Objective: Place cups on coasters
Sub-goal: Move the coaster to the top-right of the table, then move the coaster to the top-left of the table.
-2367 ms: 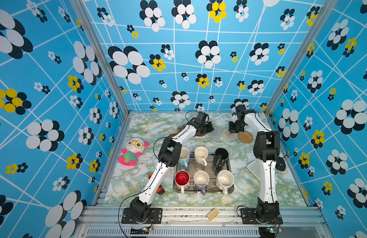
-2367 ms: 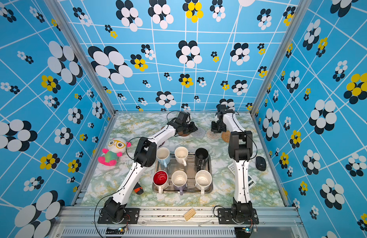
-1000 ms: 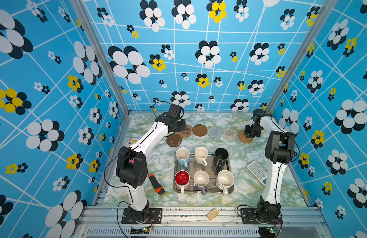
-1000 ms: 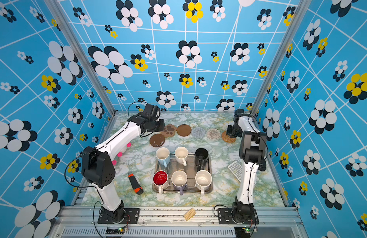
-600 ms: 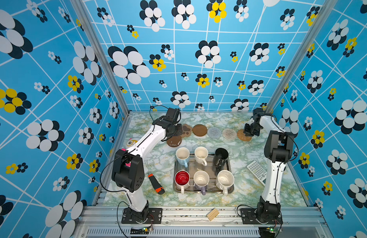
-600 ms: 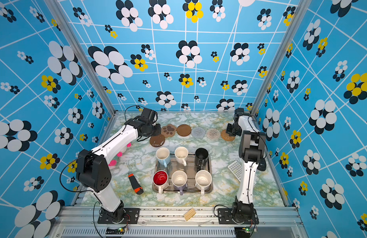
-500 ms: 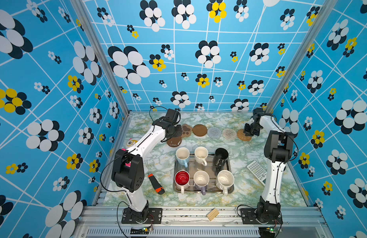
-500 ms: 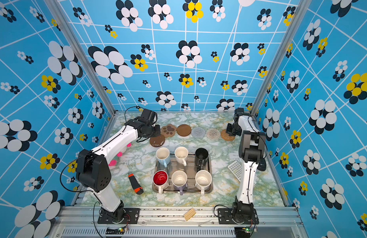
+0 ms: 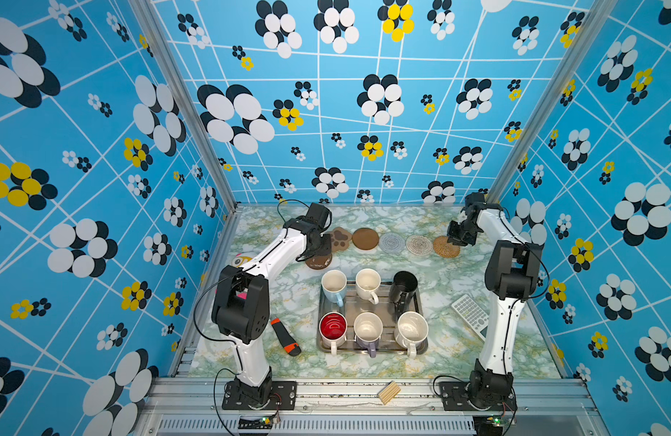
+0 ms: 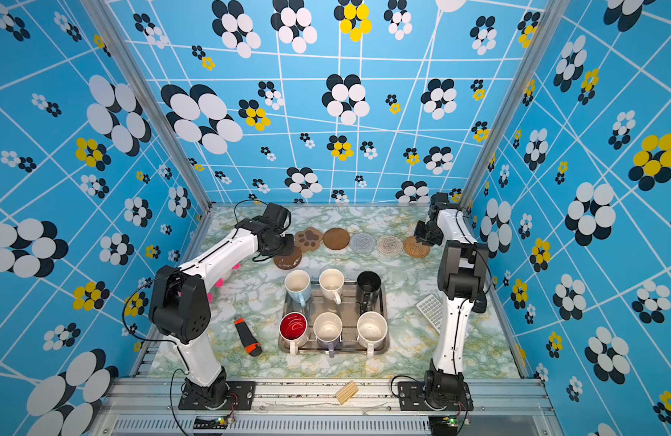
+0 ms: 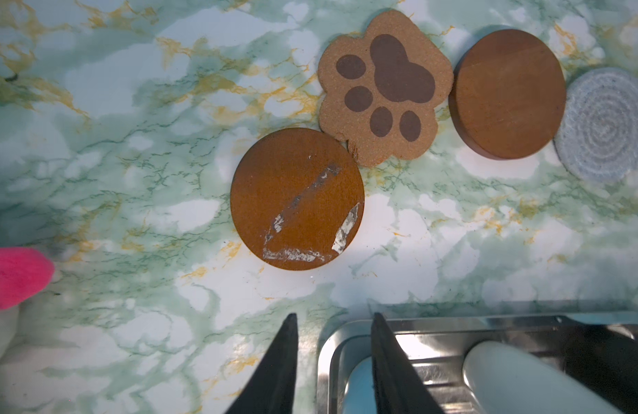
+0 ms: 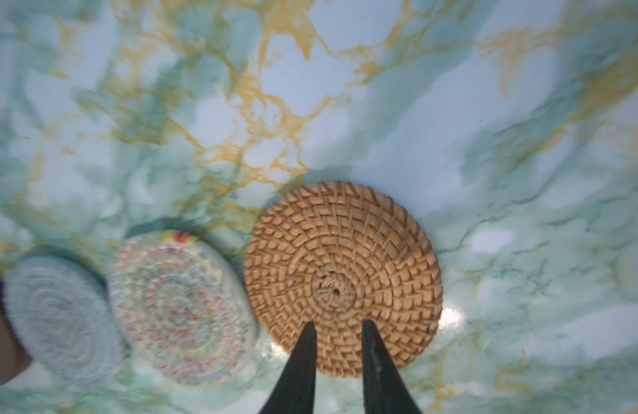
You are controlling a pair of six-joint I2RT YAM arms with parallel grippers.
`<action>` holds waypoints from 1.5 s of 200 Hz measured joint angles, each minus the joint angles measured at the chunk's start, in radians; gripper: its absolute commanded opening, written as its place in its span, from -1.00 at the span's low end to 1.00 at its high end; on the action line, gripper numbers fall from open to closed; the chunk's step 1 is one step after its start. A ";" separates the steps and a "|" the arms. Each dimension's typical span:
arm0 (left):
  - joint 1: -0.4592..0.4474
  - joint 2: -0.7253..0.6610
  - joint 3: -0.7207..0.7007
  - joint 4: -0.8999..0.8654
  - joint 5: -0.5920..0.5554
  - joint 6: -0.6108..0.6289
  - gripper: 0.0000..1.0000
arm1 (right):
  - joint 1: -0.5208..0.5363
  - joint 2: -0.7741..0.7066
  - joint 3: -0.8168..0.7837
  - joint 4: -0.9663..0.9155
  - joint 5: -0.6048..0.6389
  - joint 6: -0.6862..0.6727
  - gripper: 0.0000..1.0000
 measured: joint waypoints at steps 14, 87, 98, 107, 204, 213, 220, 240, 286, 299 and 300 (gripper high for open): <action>0.000 0.043 0.022 -0.005 -0.008 0.011 0.26 | 0.002 -0.061 0.000 0.007 -0.007 0.004 -0.13; 0.013 0.259 0.165 -0.037 -0.030 0.035 0.35 | 0.030 -0.230 0.000 0.024 -0.014 0.013 0.03; 0.019 0.285 0.192 -0.042 -0.030 0.038 0.42 | 0.032 -0.230 -0.001 0.023 -0.014 0.013 0.04; 0.021 0.302 0.210 -0.047 -0.030 0.040 0.48 | 0.035 -0.231 -0.006 0.023 -0.014 0.013 0.04; 0.026 0.352 0.227 -0.051 -0.059 0.042 0.49 | 0.037 -0.244 -0.069 0.019 -0.013 0.013 0.05; 0.025 0.353 0.227 -0.051 -0.060 0.042 0.48 | 0.037 -0.244 -0.072 0.019 -0.013 0.013 0.05; 0.026 0.353 0.227 -0.051 -0.060 0.042 0.48 | 0.037 -0.244 -0.074 0.019 -0.013 0.013 0.05; 0.026 0.354 0.227 -0.050 -0.060 0.042 0.47 | 0.037 -0.244 -0.076 0.019 -0.014 0.013 0.06; 0.028 0.363 0.239 -0.051 -0.069 0.042 0.44 | 0.037 -0.244 -0.076 0.019 -0.014 0.013 0.05; 0.034 0.372 0.252 -0.050 -0.074 0.043 0.43 | 0.037 -0.244 -0.078 0.020 -0.014 0.013 0.05; 0.034 0.372 0.252 -0.050 -0.074 0.043 0.44 | 0.037 -0.244 -0.078 0.019 -0.014 0.013 0.05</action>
